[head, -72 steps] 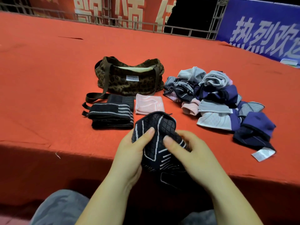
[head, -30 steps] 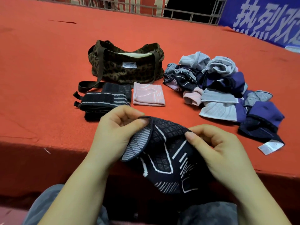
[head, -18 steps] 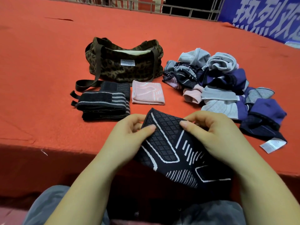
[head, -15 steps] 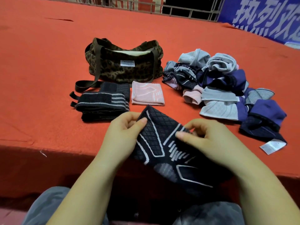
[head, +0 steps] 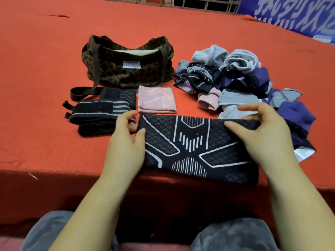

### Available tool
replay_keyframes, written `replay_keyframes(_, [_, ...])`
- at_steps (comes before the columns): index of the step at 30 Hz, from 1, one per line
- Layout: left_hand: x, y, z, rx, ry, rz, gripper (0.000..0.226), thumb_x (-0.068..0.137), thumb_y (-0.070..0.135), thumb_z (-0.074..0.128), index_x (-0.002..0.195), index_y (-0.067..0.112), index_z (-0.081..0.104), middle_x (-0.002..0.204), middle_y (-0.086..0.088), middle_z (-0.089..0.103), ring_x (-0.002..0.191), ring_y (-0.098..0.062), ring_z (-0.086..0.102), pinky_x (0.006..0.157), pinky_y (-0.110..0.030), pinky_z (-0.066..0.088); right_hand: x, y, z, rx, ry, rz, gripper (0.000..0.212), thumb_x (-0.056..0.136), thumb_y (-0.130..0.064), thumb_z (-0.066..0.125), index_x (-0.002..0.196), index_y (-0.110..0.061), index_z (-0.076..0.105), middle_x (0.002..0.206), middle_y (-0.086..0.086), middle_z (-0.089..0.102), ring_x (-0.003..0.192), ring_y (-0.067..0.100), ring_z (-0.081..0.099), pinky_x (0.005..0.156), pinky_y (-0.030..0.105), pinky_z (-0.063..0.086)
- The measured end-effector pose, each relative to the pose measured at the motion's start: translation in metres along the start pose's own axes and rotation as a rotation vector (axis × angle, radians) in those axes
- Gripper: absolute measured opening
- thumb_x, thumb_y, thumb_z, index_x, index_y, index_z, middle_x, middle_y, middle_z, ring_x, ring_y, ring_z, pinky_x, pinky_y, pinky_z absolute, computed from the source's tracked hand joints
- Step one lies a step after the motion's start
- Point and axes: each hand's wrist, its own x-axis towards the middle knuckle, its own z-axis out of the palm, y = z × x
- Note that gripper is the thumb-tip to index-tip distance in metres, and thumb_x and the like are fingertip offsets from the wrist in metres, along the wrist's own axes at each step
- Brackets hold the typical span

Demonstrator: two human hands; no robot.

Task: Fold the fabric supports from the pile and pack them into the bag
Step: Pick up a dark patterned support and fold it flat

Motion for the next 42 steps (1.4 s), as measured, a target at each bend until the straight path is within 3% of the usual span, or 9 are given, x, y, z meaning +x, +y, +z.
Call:
replay_keyframes(4, [-0.010, 0.004, 0.014, 0.429, -0.007, 0.253, 0.053, 0.079, 0.011, 0.049, 0.132, 0.008, 0.050, 0.132, -0.012, 0.052, 0.121, -0.031, 0.049, 0.106, -0.040, 0.033, -0.005, -0.003, 0.024, -0.177, -0.069, -0.070, 0.052, 0.081, -0.021, 0.070, 0.129, -0.022, 0.050, 0.125, 0.002, 0.055, 0.119, 0.023, 0.049, 0.103, 0.033, 0.034])
replay_keyframes(10, [-0.014, 0.010, 0.040, 0.765, -0.452, 0.318, 0.052, 0.094, 0.035, 0.031, 0.144, 0.023, 0.038, 0.154, -0.004, 0.029, 0.142, -0.023, 0.026, 0.115, -0.047, 0.014, -0.050, 0.007, 0.072, -0.383, -0.475, -0.210, 0.048, 0.097, -0.042, 0.035, 0.145, -0.034, 0.031, 0.156, -0.009, 0.021, 0.144, 0.008, 0.013, 0.118, 0.036, 0.003])
replay_keyframes(13, [-0.005, -0.001, 0.036, 0.907, -0.543, 0.148, 0.060, 0.099, 0.049, 0.022, 0.152, 0.027, 0.003, 0.160, 0.006, -0.005, 0.147, -0.013, -0.006, 0.117, -0.040, -0.003, -0.048, 0.023, 0.060, -0.481, -0.429, -0.125, 0.051, 0.097, -0.050, 0.026, 0.147, -0.039, 0.021, 0.158, -0.012, 0.010, 0.145, 0.007, 0.002, 0.117, 0.037, -0.003])
replay_keyframes(19, [-0.007, -0.002, 0.033, 0.968, -0.545, 0.149, 0.063, 0.098, 0.051, 0.019, 0.152, 0.024, -0.003, 0.160, 0.004, -0.009, 0.146, -0.014, -0.010, 0.117, -0.041, -0.006, -0.045, 0.055, 0.026, -0.514, -0.250, 0.151, 0.068, 0.088, -0.061, 0.038, 0.148, -0.032, 0.024, 0.159, -0.002, 0.012, 0.146, 0.015, 0.004, 0.116, 0.043, 0.000])
replay_keyframes(22, [-0.016, 0.004, 0.039, 0.880, -0.383, 0.268, 0.053, 0.097, 0.040, 0.041, 0.145, 0.018, 0.035, 0.153, -0.005, 0.032, 0.145, -0.024, 0.018, 0.115, -0.052, 0.001, -0.053, 0.066, 0.020, -0.424, -0.097, 0.211, 0.073, 0.078, -0.064, 0.054, 0.135, -0.020, 0.045, 0.155, 0.006, 0.025, 0.145, 0.021, 0.012, 0.117, 0.041, 0.005])
replay_keyframes(24, [-0.026, 0.009, 0.048, 0.634, -0.231, 0.468, 0.032, 0.084, 0.028, 0.056, 0.112, 0.018, 0.066, 0.113, -0.003, 0.066, 0.119, -0.027, 0.054, 0.111, -0.049, 0.024, -0.056, 0.068, 0.018, -0.359, -0.044, 0.226, 0.062, 0.074, -0.060, 0.062, 0.117, -0.017, 0.056, 0.152, 0.010, 0.031, 0.144, 0.024, 0.017, 0.116, 0.039, 0.008])
replay_keyframes(30, [-0.054, 0.026, 0.084, 0.478, -0.496, 0.531, 0.032, 0.071, 0.048, 0.057, 0.089, 0.027, 0.072, 0.082, 0.007, 0.059, 0.077, -0.018, 0.058, 0.073, -0.035, 0.048, -0.052, 0.067, 0.014, -0.235, -0.035, 0.181, 0.033, 0.071, -0.049, 0.072, 0.068, -0.020, 0.057, 0.130, 0.010, 0.057, 0.129, 0.028, 0.042, 0.110, 0.047, 0.026])
replay_keyframes(36, [-0.054, 0.018, 0.082, 0.393, -0.517, 0.537, 0.044, 0.073, 0.054, 0.046, 0.099, 0.027, 0.069, 0.089, 0.008, 0.057, 0.085, -0.017, 0.056, 0.080, -0.032, 0.042, -0.060, 0.047, 0.014, 0.238, 0.025, 0.154, 0.030, 0.076, -0.013, 0.075, 0.068, -0.019, 0.047, 0.055, -0.010, 0.051, 0.055, 0.003, 0.044, 0.057, 0.017, 0.036])
replay_keyframes(42, [-0.045, 0.014, 0.055, 0.267, -0.462, 0.347, 0.041, 0.083, 0.049, 0.039, 0.105, 0.033, 0.070, 0.100, 0.018, 0.066, 0.102, -0.004, 0.056, 0.098, -0.035, 0.040, -0.059, 0.013, 0.034, 0.680, 0.076, 0.157, 0.022, 0.082, -0.005, 0.069, 0.074, -0.017, 0.052, 0.058, -0.003, 0.060, 0.057, 0.009, 0.054, 0.057, 0.024, 0.044])
